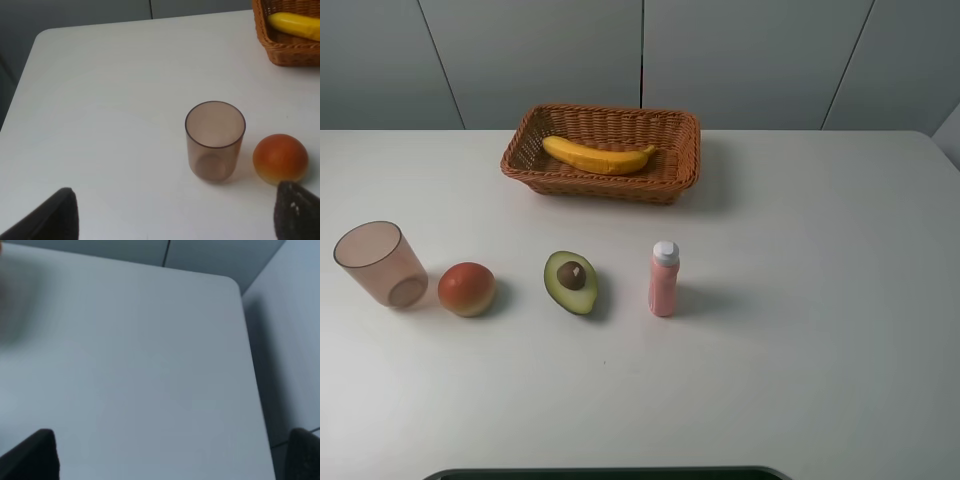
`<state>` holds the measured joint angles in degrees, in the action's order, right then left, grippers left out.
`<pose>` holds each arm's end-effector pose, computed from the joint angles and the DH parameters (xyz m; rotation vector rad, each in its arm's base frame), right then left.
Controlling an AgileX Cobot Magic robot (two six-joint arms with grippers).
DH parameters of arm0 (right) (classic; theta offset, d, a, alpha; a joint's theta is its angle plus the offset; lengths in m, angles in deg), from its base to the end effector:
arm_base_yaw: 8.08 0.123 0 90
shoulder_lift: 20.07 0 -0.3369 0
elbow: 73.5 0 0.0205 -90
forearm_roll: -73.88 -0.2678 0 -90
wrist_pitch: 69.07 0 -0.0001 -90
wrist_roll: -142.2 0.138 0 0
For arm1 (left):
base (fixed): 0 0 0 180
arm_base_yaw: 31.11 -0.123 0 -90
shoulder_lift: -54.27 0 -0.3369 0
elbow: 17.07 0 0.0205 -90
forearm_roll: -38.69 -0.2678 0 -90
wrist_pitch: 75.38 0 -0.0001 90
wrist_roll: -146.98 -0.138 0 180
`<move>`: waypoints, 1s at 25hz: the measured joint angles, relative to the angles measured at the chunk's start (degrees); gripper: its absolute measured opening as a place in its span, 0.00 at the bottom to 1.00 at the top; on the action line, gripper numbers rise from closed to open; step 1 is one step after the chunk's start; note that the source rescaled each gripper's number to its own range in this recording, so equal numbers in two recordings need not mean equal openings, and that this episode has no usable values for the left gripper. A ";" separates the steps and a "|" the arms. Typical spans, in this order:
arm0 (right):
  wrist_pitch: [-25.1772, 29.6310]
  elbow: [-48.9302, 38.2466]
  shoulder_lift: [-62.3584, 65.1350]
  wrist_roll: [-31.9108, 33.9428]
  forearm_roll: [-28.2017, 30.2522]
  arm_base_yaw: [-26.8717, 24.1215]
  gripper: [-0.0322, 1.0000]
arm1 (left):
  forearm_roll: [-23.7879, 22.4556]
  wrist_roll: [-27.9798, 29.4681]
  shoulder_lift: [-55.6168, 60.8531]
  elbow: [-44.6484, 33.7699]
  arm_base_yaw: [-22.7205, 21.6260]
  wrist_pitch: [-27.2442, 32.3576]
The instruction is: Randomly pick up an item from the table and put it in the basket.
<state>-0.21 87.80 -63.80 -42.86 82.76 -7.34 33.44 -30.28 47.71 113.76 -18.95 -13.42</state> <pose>0.0876 -0.0187 0.4082 -0.1049 2.2869 -0.2337 -0.0007 0.0115 0.2654 0.1625 2.0446 -0.0520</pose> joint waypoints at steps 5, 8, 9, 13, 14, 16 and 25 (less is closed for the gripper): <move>-0.94 -7.50 13.86 0.54 -2.49 0.00 0.90 | 0.00 0.00 0.00 0.00 0.00 0.00; -0.94 -10.06 19.18 0.95 -0.72 0.00 0.90 | 0.00 0.00 0.00 0.00 0.00 0.00; -0.81 -10.52 20.52 1.09 0.14 0.00 0.90 | 0.00 0.00 0.00 0.00 0.00 0.00; 0.87 -10.96 23.65 3.60 1.44 0.00 0.90 | 0.00 0.00 0.00 0.00 0.00 0.00; 0.85 -10.96 24.04 4.32 1.57 0.00 0.90 | 0.00 0.00 0.00 0.00 0.00 0.00; 0.85 -11.38 25.42 5.06 1.97 0.00 0.90 | 0.00 0.00 0.00 0.00 0.00 0.00; -0.91 -22.48 36.89 7.74 -4.09 0.00 0.90 | 0.00 0.00 0.00 0.00 0.00 0.00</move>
<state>-1.12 65.32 -26.90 -35.11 78.67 -7.34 33.44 -30.28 47.71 113.76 -18.95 -13.42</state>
